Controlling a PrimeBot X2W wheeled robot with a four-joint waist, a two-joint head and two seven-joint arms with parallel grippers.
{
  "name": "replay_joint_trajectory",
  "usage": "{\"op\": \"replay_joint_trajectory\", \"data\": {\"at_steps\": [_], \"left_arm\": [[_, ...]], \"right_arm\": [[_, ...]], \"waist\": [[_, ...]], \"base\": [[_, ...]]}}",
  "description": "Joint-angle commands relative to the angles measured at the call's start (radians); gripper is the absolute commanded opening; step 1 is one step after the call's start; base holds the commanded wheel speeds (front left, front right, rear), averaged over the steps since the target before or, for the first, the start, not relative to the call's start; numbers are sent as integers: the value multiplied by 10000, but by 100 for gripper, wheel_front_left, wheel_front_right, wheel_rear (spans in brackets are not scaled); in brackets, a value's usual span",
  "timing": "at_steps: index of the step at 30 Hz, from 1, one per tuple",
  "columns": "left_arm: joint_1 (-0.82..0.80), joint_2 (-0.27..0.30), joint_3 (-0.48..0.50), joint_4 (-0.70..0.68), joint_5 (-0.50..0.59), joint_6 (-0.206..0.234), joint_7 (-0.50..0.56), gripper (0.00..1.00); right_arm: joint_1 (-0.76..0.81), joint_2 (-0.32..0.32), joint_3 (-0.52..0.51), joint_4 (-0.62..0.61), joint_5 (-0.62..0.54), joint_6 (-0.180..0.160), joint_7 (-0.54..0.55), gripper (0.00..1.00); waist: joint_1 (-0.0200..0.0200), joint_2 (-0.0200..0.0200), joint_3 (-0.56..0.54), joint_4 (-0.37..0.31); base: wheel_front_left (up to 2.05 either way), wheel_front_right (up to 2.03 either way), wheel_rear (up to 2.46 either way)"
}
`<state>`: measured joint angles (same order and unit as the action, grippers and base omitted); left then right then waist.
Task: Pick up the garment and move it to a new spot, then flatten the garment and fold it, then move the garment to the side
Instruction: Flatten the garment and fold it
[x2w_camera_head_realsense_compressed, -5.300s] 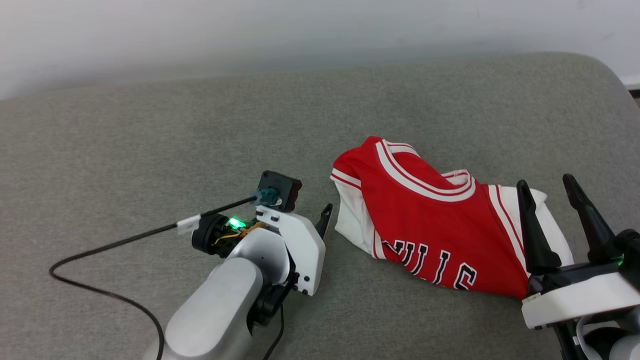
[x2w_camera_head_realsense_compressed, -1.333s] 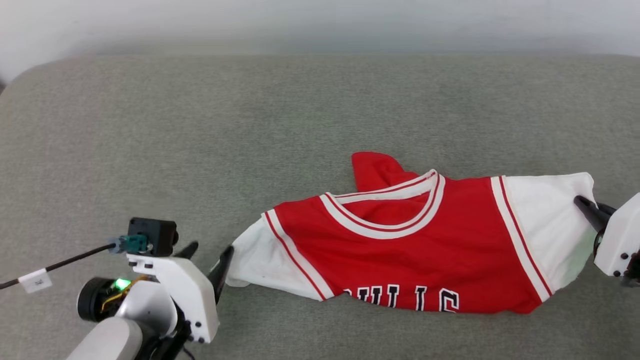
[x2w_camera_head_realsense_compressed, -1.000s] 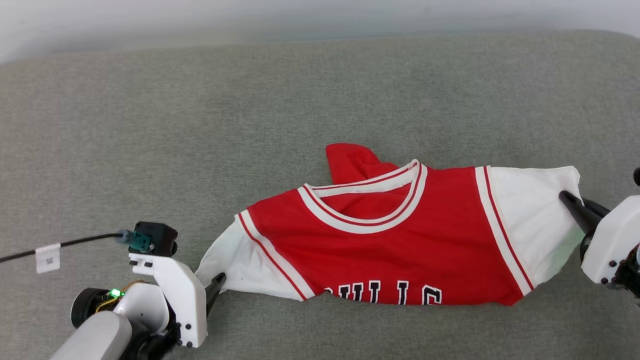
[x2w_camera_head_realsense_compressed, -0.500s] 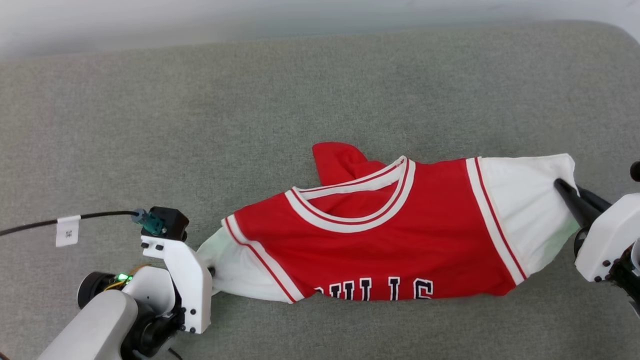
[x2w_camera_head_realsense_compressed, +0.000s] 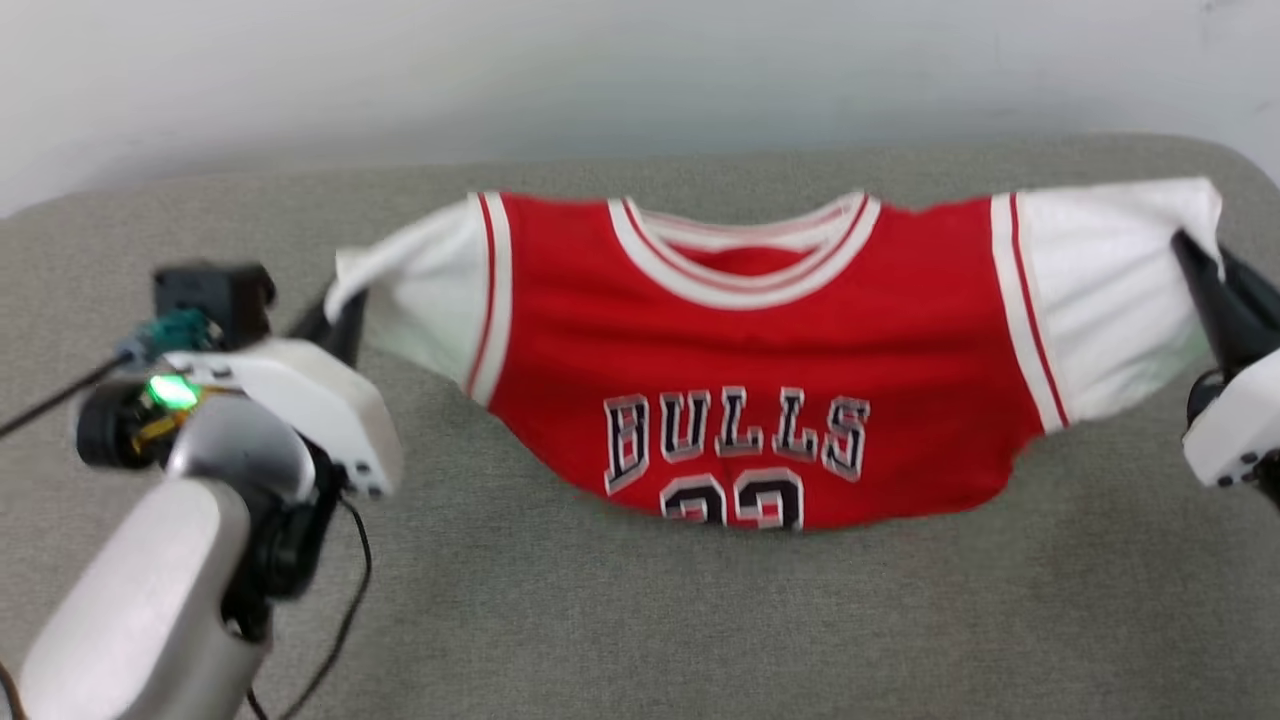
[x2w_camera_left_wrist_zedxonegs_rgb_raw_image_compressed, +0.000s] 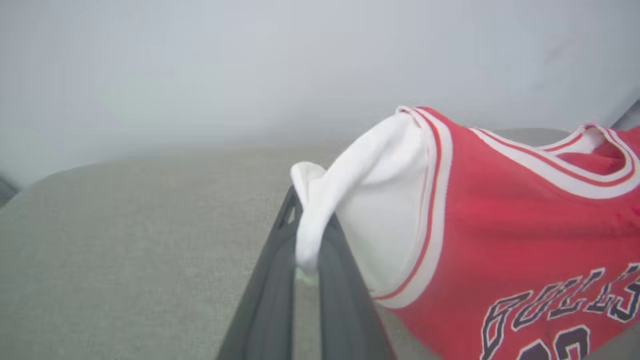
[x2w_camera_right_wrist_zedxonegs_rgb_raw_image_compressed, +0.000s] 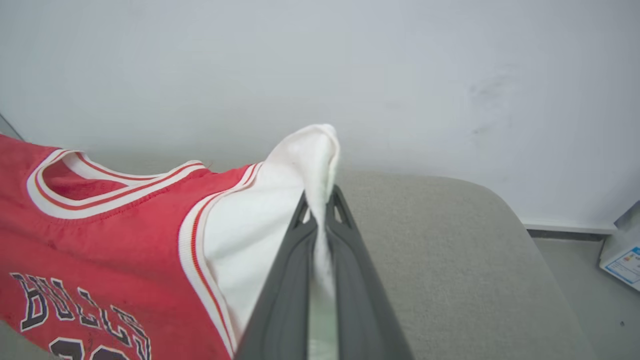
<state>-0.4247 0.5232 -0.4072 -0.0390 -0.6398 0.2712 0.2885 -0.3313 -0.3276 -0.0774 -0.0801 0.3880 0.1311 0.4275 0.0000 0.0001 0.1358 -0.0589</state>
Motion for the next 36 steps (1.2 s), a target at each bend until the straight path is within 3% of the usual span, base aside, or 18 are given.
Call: {"op": "replay_joint_trajectory", "data": {"at_steps": [1, 3, 11, 15, 16, 22, 29, 36], "left_arm": [[-443, -36, 179, -83, 195, 96, -335, 0], [-1534, -333, 452, 26, 455, 87, -1134, 0], [-4293, -715, 674, 1074, 798, -443, -2056, 0], [-5900, -888, 713, 1711, 946, -778, -2403, 0], [-7172, -1051, 720, 2188, 1090, -960, -2640, 0], [-9464, -1168, 750, 3137, 1409, -1241, -3029, 0], [-11481, -1166, 691, 4236, 1701, -1567, -3295, 0], [-12367, -1336, 677, 5581, 1691, -1757, -3594, 0]], "right_arm": [[-298, 49, -24, -29, -73, -7, -224, 0], [-1172, 134, -106, 85, -217, -7, -659, 0], [-3553, 71, -32, 708, -329, -7, -1278, 0], [-5083, -65, 92, 1155, -140, -7, -1602, 0], [-6317, -194, 229, 1503, 4, -7, -1810, 0], [-8752, -352, 720, 2454, 280, -7, -2366, 0], [-11273, -413, 1533, 3707, 490, -7, -3197, 0], [-12757, -329, 2443, 5169, 836, -7, -4026, 0]], "waist": [[0, -1, -95, 79], [0, -1, -96, 125], [0, -1, 600, 82], [0, -1, 1231, 67], [0, -1, 1804, 73], [0, -1, 2796, -24], [0, -1, 4035, -181], [0, -1, 4895, -275]], "base": [[0, 0, 0], [0, 0, 0], [0, 0, 0], [0, 0, 0], [0, 0, 0], [0, 0, 0], [0, 0, 0], [0, 0, 0]]}}
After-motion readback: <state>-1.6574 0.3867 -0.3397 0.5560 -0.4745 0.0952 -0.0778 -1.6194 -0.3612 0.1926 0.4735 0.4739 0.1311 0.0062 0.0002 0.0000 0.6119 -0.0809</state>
